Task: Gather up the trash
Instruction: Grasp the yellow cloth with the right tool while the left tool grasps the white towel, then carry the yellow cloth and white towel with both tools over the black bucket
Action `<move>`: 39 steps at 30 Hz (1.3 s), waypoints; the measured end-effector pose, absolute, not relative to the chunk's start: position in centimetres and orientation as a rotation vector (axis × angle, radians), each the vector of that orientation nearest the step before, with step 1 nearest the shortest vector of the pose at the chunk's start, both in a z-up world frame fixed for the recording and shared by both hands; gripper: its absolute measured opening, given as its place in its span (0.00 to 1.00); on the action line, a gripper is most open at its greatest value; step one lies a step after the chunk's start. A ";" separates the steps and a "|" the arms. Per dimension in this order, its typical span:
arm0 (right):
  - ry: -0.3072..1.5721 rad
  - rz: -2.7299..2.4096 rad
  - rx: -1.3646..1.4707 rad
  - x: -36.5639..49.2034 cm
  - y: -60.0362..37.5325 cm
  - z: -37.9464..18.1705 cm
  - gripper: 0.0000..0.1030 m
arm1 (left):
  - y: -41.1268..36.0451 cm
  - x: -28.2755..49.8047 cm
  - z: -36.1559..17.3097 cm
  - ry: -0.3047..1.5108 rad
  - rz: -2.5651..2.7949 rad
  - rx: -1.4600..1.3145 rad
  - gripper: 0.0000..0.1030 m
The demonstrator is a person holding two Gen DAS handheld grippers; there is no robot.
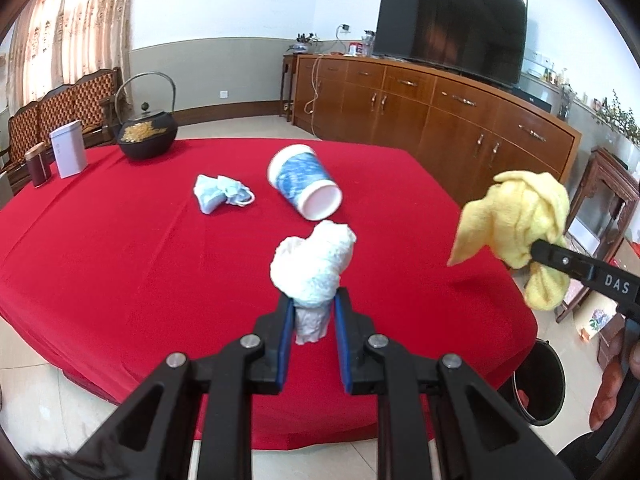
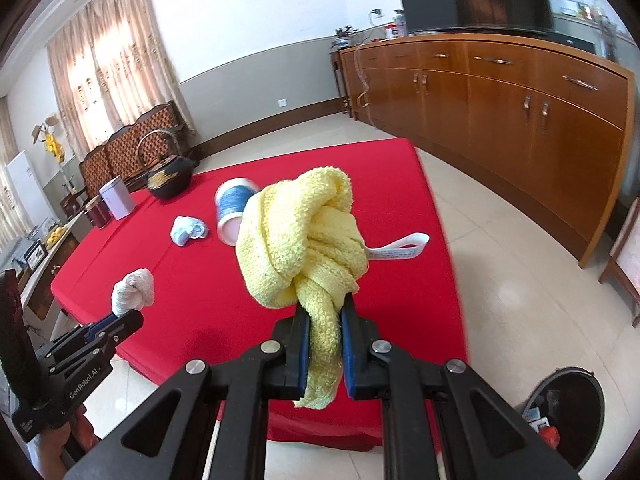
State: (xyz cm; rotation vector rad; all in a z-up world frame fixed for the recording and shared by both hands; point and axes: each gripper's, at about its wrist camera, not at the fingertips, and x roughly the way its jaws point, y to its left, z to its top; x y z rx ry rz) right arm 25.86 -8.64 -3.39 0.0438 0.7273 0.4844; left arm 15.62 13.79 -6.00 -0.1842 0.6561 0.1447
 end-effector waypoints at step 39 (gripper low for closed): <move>0.754 0.062 0.206 19.7 -34.4 -6.6 0.14 | -7.1 18.2 -6.1 0.678 -0.262 -0.020 0.20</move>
